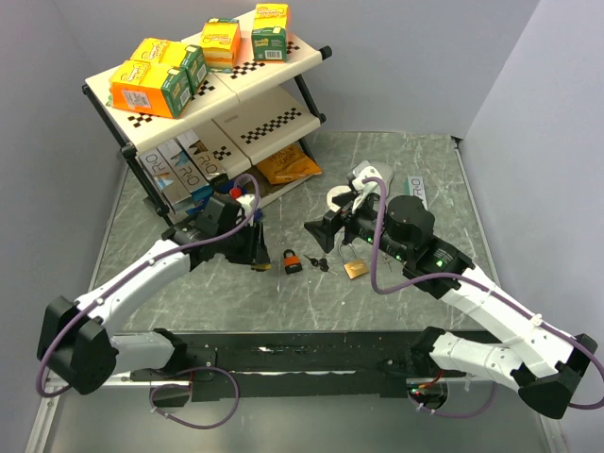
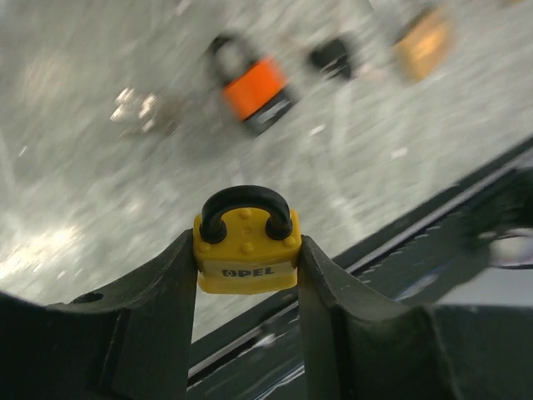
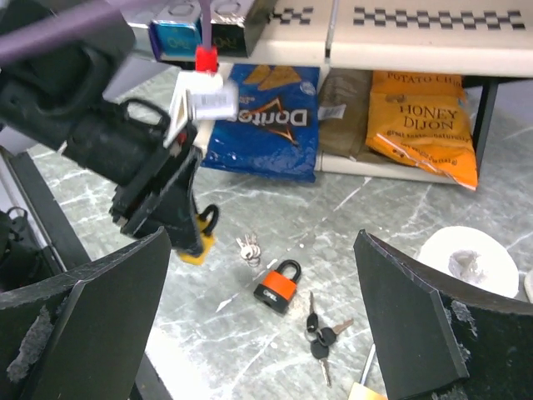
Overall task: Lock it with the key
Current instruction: Place the lock at the center of the board.
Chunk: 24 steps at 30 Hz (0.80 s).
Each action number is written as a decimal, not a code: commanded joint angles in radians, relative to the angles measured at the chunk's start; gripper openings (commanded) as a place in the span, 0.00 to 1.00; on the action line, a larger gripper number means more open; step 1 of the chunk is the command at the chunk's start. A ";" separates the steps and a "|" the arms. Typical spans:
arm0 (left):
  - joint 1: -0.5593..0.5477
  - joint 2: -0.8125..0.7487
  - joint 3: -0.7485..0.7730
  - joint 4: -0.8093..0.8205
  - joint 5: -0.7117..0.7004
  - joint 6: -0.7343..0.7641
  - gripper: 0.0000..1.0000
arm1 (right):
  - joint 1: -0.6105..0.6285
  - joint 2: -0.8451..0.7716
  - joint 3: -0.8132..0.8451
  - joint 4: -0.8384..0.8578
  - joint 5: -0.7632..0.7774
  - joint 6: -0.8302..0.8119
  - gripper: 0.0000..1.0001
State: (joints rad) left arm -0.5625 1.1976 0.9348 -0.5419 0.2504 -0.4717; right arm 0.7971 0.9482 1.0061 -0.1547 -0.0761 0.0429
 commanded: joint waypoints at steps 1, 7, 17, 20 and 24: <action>0.000 0.043 0.005 -0.043 -0.120 0.100 0.01 | -0.025 0.023 0.022 -0.026 -0.028 0.003 1.00; 0.000 0.120 0.027 -0.066 -0.240 0.160 0.01 | -0.035 0.038 0.020 -0.032 -0.030 0.015 1.00; 0.003 0.256 0.056 -0.070 -0.321 0.176 0.02 | -0.039 0.034 0.012 -0.039 -0.037 0.015 1.00; 0.015 0.299 0.073 -0.075 -0.303 0.173 0.04 | -0.039 0.032 0.009 -0.042 -0.040 0.017 1.00; 0.032 0.341 0.085 -0.075 -0.312 0.171 0.08 | -0.042 0.017 -0.006 -0.043 -0.040 0.014 1.00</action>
State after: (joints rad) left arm -0.5503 1.5135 0.9691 -0.6182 -0.0490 -0.3084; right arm 0.7647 0.9913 1.0058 -0.2039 -0.1085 0.0471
